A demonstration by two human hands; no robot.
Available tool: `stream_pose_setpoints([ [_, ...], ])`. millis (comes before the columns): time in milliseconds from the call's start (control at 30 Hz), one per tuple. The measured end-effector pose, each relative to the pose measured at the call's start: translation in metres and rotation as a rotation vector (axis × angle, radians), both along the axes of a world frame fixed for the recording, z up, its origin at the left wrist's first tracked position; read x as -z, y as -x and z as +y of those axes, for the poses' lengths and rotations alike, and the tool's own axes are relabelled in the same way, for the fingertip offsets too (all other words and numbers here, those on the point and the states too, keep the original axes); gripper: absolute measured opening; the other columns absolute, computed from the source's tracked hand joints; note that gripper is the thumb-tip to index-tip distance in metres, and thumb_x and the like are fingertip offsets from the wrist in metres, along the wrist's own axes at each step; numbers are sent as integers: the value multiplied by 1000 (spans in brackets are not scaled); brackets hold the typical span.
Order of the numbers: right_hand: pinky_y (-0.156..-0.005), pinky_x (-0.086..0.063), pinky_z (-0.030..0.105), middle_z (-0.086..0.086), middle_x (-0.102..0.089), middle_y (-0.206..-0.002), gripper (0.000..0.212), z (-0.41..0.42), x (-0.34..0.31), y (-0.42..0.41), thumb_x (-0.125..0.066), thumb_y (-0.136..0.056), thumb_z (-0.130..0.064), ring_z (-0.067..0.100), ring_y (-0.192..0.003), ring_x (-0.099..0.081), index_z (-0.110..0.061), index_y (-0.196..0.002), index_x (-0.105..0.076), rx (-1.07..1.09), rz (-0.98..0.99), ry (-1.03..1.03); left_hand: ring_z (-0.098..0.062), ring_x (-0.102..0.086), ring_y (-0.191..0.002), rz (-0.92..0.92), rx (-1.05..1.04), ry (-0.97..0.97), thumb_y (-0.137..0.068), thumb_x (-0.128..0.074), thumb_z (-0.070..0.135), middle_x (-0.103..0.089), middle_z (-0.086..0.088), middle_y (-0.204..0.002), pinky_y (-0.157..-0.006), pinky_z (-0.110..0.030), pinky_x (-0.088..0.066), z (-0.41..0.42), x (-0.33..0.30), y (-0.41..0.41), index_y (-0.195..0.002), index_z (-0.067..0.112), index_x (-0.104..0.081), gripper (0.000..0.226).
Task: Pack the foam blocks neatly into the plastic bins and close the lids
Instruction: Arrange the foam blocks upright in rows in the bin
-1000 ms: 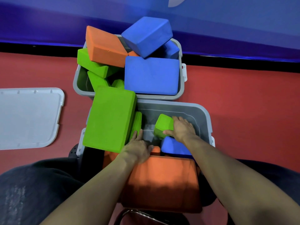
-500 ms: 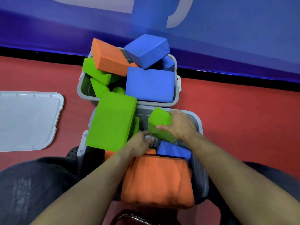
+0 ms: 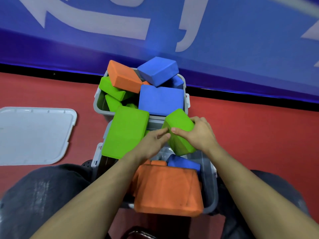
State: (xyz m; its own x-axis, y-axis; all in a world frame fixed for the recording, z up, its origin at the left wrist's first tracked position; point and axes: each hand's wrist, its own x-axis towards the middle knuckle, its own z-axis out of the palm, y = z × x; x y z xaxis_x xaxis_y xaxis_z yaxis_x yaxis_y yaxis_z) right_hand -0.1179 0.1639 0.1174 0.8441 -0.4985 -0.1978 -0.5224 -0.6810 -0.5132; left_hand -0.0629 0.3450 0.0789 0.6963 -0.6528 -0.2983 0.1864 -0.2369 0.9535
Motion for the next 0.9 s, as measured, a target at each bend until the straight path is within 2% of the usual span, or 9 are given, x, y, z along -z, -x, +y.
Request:
stream_pose_setpoints([
  [67, -74, -51, 28, -5, -64, -99, 66, 3, -7, 2, -80, -69, -68, 12, -92, -63, -21, -112, -63, 50, -86, -182, -6, -56, -126, 20, -65, 41, -106, -52, 15, -58, -8, -143, -113, -33, -42, 1, -11, -6, -145, 6, -52, 41],
  [133, -57, -47, 13, -6, -67, -93, 53, 8, -8, 3, -83, -77, -51, 3, -77, -64, -16, -111, -62, 90, -122, -378, 2, -64, -114, 66, -103, 65, -106, -51, 17, -67, 5, -133, -98, -23, -51, 3, -21, -10, -141, 14, -57, 36],
  [200, -51, -44, 7, -3, -69, -96, 47, 14, -3, 5, -83, -81, -42, -4, -73, -63, -16, -111, -59, 108, -130, -494, -1, -65, -114, 111, -129, 53, -105, -54, 22, -68, 7, -132, -97, -29, -55, 7, -25, -12, -143, 17, -57, 38],
  [267, -53, -50, 12, 0, -70, -99, 49, 21, 1, 5, -85, -79, -41, 1, -77, -69, -16, -110, -55, 132, -148, -585, -2, -68, -109, 107, -154, 49, -104, -56, 21, -70, 5, -127, -90, -28, -58, 9, -27, -11, -143, 15, -56, 39],
  [367, -70, -63, 31, 5, -75, -102, 56, 26, 7, -1, -88, -74, -46, 12, -85, -75, -18, -108, -52, 157, -157, -664, 8, -70, -84, 76, -185, 58, -103, -56, 10, -72, 7, -112, -67, -11, -54, 9, -30, -8, -138, 12, -58, 35],
  [433, -78, -63, 42, 4, -76, -100, 59, 28, 8, -4, -88, -72, -51, 14, -87, -76, -18, -105, -52, 161, -149, -651, 9, -70, -78, 60, -185, 46, -102, -56, 7, -71, 4, -110, -63, -8, -50, 9, -29, -8, -137, 9, -58, 35],
  [633, -80, -63, 47, 3, -76, -99, 67, 28, 16, -4, -88, -66, -60, 15, -89, -76, -17, -105, -53, 175, -133, -660, 9, -70, -79, 59, -173, 14, -102, -56, 7, -70, 1, -114, -64, -8, -51, 10, -22, -10, -135, 7, -59, 33],
  [767, -81, -62, 49, 1, -77, -98, 79, 30, 28, -6, -82, -52, -74, 16, -89, -76, -21, -104, -55, 193, -119, -665, 8, -70, -77, 74, -191, 8, -103, -54, 6, -70, 1, -108, -64, -9, -51, 6, -9, -10, -131, 10, -60, 29],
  [900, -82, -62, 40, 0, -75, -102, 60, 35, 39, -10, -81, -76, -58, 14, -91, -74, -16, -113, -58, 199, -75, -653, 8, -70, -78, 89, -208, -47, -103, -55, 7, -71, 2, -109, -66, -11, -52, 4, 8, -14, -129, 11, -61, 27],
])
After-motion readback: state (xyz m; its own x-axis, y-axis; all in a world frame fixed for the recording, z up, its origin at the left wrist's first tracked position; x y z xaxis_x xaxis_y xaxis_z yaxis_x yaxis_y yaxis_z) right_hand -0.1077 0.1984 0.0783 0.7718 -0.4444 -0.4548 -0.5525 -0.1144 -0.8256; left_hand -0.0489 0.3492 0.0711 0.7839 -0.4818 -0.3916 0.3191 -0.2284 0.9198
